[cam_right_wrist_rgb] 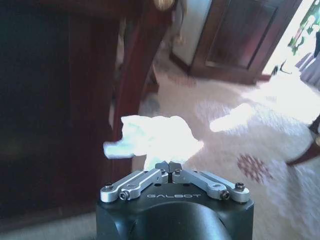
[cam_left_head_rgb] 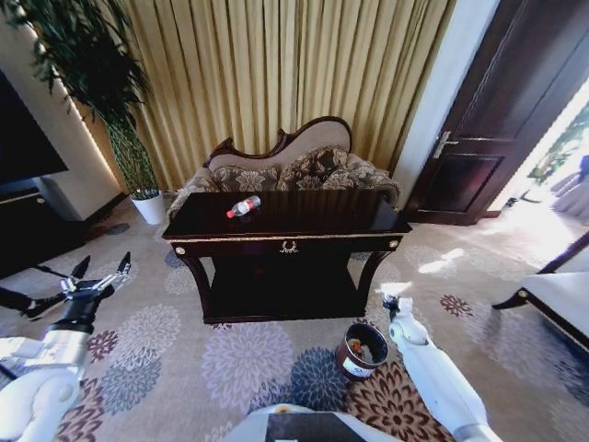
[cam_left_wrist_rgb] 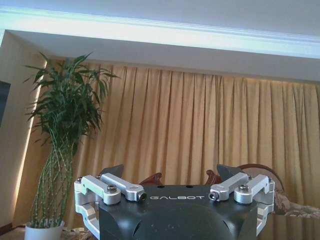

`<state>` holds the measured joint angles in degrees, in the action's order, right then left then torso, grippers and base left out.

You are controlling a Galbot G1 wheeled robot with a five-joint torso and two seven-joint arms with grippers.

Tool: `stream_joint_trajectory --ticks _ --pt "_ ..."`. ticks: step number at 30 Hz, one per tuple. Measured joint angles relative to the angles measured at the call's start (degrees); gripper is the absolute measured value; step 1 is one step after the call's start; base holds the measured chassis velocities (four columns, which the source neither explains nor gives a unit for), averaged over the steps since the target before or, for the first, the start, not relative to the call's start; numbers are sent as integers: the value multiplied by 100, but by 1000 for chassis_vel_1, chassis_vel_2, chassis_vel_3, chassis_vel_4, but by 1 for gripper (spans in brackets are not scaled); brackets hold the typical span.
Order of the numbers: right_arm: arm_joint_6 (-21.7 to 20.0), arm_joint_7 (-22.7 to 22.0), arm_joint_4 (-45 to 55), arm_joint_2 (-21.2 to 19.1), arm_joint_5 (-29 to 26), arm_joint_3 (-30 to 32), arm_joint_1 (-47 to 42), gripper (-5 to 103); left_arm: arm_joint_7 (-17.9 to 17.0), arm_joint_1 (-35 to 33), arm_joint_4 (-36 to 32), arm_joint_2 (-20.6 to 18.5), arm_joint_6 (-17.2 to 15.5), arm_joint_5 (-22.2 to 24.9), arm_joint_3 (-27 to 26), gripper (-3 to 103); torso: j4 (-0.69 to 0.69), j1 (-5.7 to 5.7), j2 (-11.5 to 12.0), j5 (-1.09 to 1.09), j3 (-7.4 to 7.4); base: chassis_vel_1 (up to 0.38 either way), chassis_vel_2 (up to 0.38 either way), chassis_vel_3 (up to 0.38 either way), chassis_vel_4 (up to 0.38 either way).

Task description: Move to the front of the table and place the trash on the table into the trash bin.

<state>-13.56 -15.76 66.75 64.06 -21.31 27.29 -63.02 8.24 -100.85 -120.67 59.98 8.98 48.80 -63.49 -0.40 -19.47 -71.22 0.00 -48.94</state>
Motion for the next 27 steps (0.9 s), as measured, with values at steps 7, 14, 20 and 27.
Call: stream_joint_trajectory --ticks 7,14,20,27 --pt "46 218 -284 293 575 232 -280 0 11 15 15 -13 12 27 10 100 -2 -5 3 2 -1 0 0 0 0" --pt "50 208 -122 527 817 313 -388 16 28 26 27 -20 15 36 30 100 0 -3 2 0 -1 0 0 0 0" --pt "44 101 73 609 860 296 -419 38 29 26 18 -65 17 108 -7 100 0 -4 2 0 -1 0 0 0 0" --pt "46 29 220 618 873 282 -443 59 29 28 9 -53 21 119 -13 100 -1 -3 2 1 -1 0 0 0 0"
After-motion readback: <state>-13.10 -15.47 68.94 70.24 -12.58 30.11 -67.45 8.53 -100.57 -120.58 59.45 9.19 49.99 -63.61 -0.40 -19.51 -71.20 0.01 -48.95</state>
